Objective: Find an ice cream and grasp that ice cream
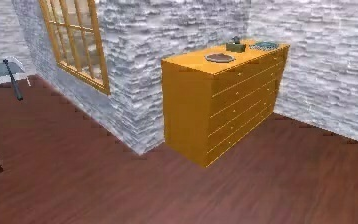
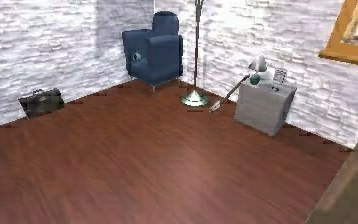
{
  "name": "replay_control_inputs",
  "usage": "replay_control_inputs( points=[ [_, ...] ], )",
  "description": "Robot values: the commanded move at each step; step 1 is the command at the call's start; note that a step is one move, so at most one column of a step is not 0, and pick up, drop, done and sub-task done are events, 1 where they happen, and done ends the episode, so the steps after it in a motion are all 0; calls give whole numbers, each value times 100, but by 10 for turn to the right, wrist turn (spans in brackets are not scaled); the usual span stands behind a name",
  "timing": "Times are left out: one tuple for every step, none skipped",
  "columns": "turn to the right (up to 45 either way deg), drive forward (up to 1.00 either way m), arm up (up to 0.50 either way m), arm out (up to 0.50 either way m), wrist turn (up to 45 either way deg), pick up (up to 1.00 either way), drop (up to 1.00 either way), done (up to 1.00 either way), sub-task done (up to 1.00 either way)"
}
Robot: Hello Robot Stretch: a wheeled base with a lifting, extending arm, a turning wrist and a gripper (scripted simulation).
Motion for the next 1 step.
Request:
replay_control_inputs(
  points=[
    [0,60,0,0,0,0,0,0,0]
  ],
)
